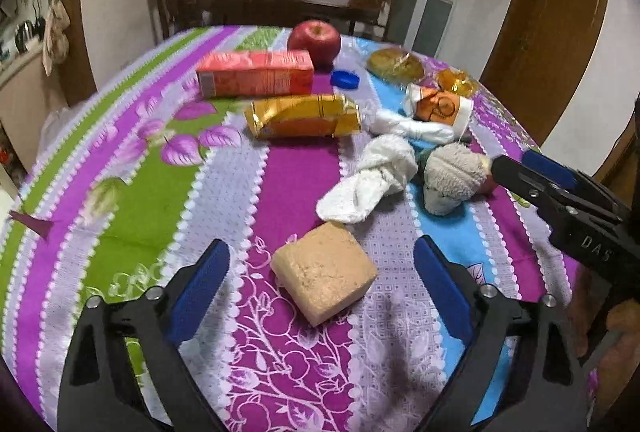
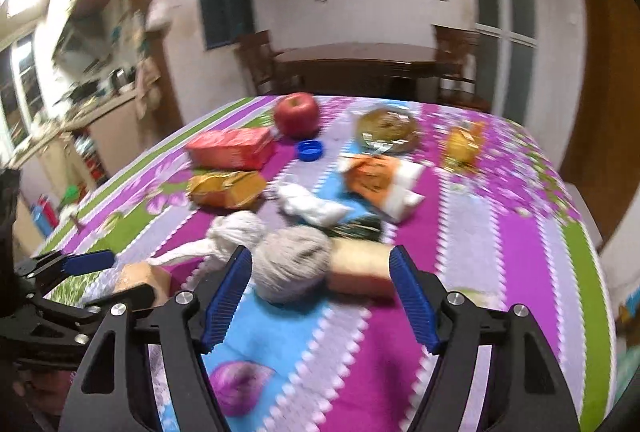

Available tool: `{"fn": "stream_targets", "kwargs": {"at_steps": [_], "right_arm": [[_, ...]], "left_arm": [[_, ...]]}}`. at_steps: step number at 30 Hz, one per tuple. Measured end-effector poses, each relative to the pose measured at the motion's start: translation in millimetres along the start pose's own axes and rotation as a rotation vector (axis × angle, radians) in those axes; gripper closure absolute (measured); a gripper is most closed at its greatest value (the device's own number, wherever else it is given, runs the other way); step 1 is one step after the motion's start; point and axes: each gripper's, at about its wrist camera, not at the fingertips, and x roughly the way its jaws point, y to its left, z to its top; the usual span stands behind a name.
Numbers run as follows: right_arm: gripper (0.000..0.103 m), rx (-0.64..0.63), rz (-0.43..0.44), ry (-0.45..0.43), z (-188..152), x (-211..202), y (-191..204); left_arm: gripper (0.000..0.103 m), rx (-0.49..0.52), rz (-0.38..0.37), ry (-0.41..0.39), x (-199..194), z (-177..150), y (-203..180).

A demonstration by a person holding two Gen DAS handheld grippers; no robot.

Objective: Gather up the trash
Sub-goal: 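Grasp the tan sponge with the left tool while the right tool grasps the grey towel ball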

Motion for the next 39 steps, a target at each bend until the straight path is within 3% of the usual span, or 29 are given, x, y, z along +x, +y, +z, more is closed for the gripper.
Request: {"fn": "stream_targets", "kwargs": {"at_steps": [4,9,14,15,16,18,22,29,39], "right_arm": [[0.03,-0.134,0.022,0.029,5,20,23],[0.037,-0.23,-0.005,0.116,6,44,36],[0.055,-0.221,-0.048,0.147,4,52,34],[0.056,-0.218,-0.047,0.145,4,52,33],[0.058,-0.217,-0.047,0.144,3,51,33],[0.059,-0.209,-0.047,0.135,2,47,32],[0.06,-0.148,-0.013,0.083,-1,25,30],[0.06,-0.084,0.027,0.003,-13,-29,34],[0.06,0.02,-0.047,-0.044,-48,-90,15]], "left_arm": [[0.022,-0.029,-0.006,0.061,13,-4,6],[0.022,-0.036,-0.011,0.056,12,-6,7],[0.022,-0.032,-0.004,0.059,12,-6,5],[0.028,-0.031,-0.001,0.059,12,-6,4],[0.04,-0.031,0.001,0.055,12,-6,5],[0.05,-0.028,-0.013,0.054,11,-5,5],[0.057,-0.022,-0.029,0.055,7,-8,5],[0.059,0.0,-0.018,0.049,-10,-17,-2],[0.059,0.105,0.084,-0.011,-26,-20,-38]]}}
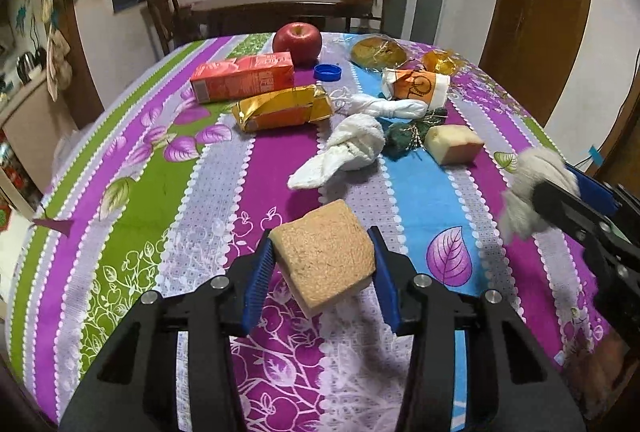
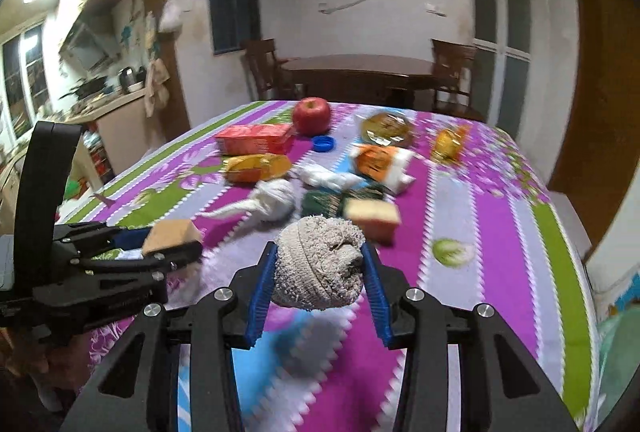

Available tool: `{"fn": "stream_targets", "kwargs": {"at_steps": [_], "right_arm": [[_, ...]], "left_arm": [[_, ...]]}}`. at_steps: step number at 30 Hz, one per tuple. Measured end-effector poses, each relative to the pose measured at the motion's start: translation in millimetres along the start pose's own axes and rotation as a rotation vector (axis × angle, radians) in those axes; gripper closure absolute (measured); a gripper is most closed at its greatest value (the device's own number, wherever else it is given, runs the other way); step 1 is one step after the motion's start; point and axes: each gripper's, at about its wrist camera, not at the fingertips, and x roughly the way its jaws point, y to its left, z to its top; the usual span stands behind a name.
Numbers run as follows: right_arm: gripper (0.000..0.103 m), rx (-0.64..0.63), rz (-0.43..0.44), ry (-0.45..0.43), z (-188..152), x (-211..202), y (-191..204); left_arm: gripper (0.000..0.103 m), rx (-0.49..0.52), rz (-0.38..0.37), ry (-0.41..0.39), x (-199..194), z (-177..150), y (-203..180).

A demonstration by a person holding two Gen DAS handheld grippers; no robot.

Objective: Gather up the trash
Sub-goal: 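Grasp the tan sponge with the left tool while the right tool grasps the grey towel ball, then carry the sponge and towel ball over the green bin with both tools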

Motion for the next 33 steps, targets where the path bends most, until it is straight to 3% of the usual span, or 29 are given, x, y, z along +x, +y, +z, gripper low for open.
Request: {"fn": "stream_targets", "kwargs": {"at_steps": [8,21,33], "right_arm": [[0.06,0.13,-0.06,0.022,-30,-26,-34],[0.06,0.202,-0.121,-0.012,-48,-56,-57],[0.06,0.232,-0.264,-0.127,-33,-116,-106]], "left_arm": [[0.059,0.08,0.05,-0.035,-3,0,-30],[0.059,0.161,0.073,-0.067,-11,-1,-63],[0.059,0.287,-0.004,-0.138,-23,32,-135]]}}
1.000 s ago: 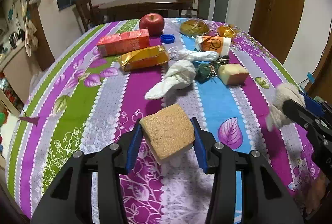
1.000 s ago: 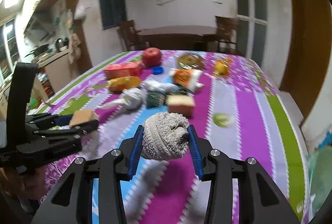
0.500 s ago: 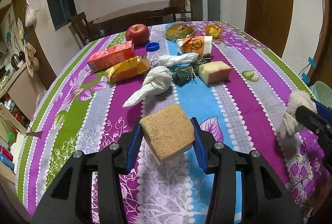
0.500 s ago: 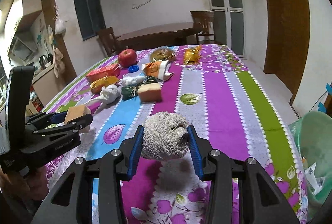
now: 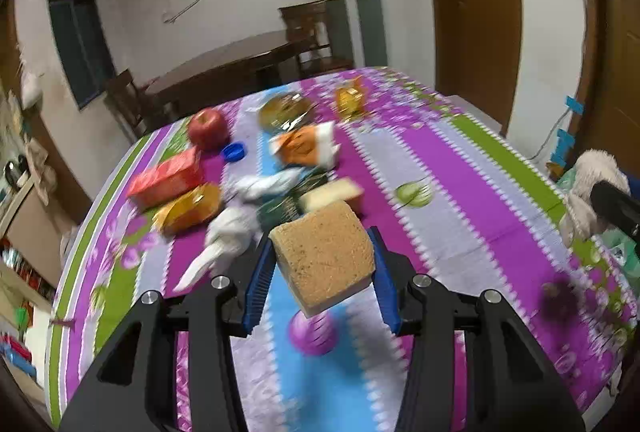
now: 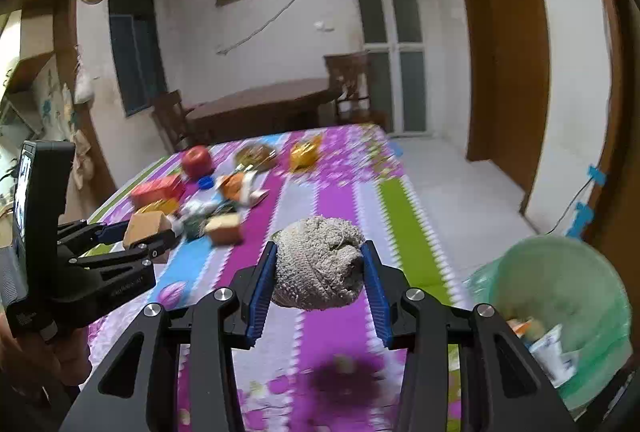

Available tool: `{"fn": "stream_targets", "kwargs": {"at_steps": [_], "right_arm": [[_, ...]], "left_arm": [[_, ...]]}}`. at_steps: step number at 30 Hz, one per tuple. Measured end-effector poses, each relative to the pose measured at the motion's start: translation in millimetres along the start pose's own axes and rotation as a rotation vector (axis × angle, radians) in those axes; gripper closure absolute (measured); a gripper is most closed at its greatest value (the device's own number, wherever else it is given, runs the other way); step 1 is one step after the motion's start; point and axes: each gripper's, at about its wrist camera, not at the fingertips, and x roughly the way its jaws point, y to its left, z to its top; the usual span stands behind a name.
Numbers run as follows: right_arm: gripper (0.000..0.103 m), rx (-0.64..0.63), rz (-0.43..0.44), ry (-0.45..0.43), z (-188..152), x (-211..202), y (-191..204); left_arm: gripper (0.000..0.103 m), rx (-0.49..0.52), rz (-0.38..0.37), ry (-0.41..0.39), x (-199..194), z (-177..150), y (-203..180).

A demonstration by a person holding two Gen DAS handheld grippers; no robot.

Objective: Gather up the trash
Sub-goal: 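Carry the sponge and towel ball over the green bin with both tools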

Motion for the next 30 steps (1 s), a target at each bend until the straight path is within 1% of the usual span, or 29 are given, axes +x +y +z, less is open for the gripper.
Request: {"fn": "stream_targets", "kwargs": {"at_steps": [8,14,21,25,30], "right_arm": [[0.06,-0.006,-0.112,-0.054,19,-28,-43],[0.059,0.026,-0.192,-0.059,28,-40,-83],[0.059,0.056,-0.294,-0.013,29,-49,-132],[0.059,0.08,-0.354,0.022,27,-52,-163],[0.059,0.097,-0.433,0.072,21,-54,-199]], "left_arm": [[0.059,0.065,-0.063,-0.027,2,26,-47],[0.059,0.133,-0.108,-0.035,6,37,-88],[0.059,0.212,-0.176,-0.034,16,52,-137],[0.059,0.257,-0.245,-0.017,25,58,-172],[0.059,0.332,-0.302,-0.02,31,65,-213]]}}
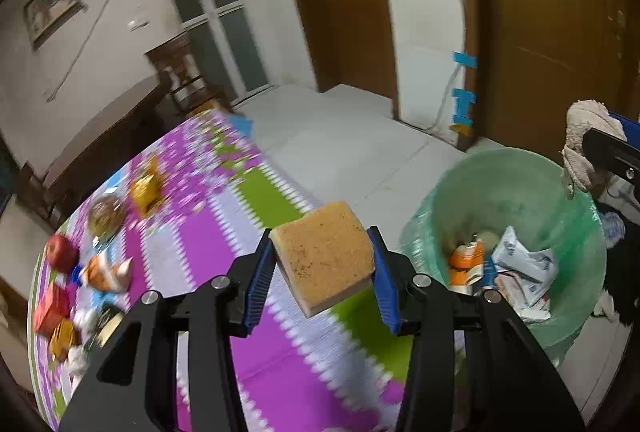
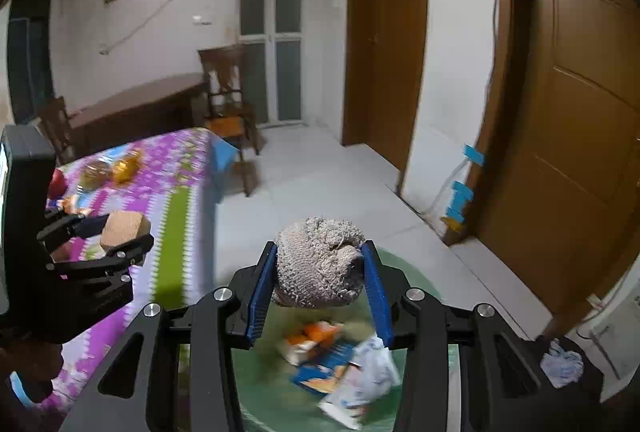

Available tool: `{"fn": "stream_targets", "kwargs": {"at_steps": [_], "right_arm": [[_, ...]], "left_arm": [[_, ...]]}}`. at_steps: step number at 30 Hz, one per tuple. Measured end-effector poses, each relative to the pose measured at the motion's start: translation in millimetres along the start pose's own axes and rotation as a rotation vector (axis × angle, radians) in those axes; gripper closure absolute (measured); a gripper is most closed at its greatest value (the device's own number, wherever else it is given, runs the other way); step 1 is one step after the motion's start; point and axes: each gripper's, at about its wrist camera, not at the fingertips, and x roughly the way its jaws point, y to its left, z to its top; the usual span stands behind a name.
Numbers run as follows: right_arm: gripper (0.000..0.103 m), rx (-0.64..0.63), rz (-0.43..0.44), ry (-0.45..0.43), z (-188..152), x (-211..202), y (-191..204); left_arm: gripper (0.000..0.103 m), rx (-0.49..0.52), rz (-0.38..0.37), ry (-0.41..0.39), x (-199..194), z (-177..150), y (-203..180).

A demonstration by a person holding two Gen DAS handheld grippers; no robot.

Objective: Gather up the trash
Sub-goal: 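Carry the sponge and towel ball over the green bin with both tools, then open both tools to drop the sponge and towel ball into the bin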

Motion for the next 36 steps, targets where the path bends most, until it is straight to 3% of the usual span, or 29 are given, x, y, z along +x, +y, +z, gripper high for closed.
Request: {"fn": "stream_targets", "kwargs": {"at_steps": [9,18,26,36], "right_arm": [[0.059,0.065,-0.077,0.11,-13,25,-56],[0.059,0.137,-0.099,0.188,-20,43,-91],[0.059,0.16,-0.092,0.239,-24,57,-92],[0.059,0.159,-0.073,0.31,-30,73,-81]], "left_arm": [[0.059,0.132,-0.13,0.023,29,22,-58],[0.059,0.23,-0.192,0.043,47,30,-95],[0.059,0.251,-0.235,0.08,58,29,-102],[0.058,0.231,-0.346,0.124,64,27,-100]]}}
